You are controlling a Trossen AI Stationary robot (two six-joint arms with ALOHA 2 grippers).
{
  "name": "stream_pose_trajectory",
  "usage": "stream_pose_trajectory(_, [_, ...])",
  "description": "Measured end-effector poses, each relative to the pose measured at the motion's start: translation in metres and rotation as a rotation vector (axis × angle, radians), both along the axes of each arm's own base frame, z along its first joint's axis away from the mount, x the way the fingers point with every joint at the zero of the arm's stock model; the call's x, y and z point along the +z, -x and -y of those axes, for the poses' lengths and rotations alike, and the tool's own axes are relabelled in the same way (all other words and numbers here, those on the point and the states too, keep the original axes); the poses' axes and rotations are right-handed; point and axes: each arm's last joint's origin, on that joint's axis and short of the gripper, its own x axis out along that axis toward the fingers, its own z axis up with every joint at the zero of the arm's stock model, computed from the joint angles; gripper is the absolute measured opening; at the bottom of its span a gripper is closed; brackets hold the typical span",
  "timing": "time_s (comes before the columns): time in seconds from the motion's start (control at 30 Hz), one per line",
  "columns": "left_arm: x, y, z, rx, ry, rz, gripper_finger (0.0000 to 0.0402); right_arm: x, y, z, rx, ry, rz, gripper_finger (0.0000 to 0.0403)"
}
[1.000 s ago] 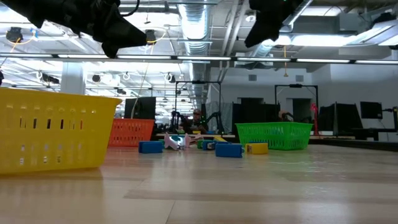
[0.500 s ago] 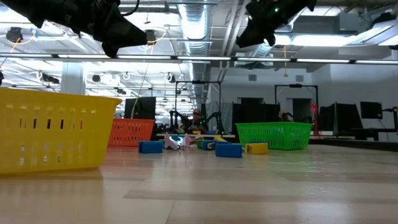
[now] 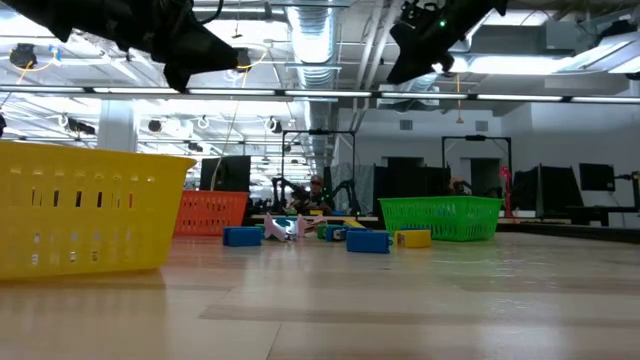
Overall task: Pick and place Stapler, Stapler remover, tape
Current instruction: Put the blue tape into the green basket
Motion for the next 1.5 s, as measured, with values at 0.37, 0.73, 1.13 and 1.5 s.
stream_pose_trajectory(0.37, [-0.001,-0.024,-0.002,0.014,-0.020,-0.081,0.0172,-0.001,-0.008,-0.014,0.131,-0.042,0.015,0.0111])
stream_pose_trajectory(0.73, [0.005,-0.054,-0.014,-0.003,-0.005,-0.129,0.0270,-0.005,-0.008,-0.020,0.154,-0.076,-0.026,0.0111])
stream_pose_trajectory(1.13, [0.018,-0.051,-0.050,0.041,-0.086,-0.220,0.0262,-0.007,-0.003,-0.024,0.147,-0.114,-0.060,0.0111])
stream_pose_trajectory(1.5, [0.025,-0.048,-0.074,0.113,-0.071,-0.279,0.0262,-0.010,0.001,-0.026,0.157,-0.148,-0.105,0.0111])
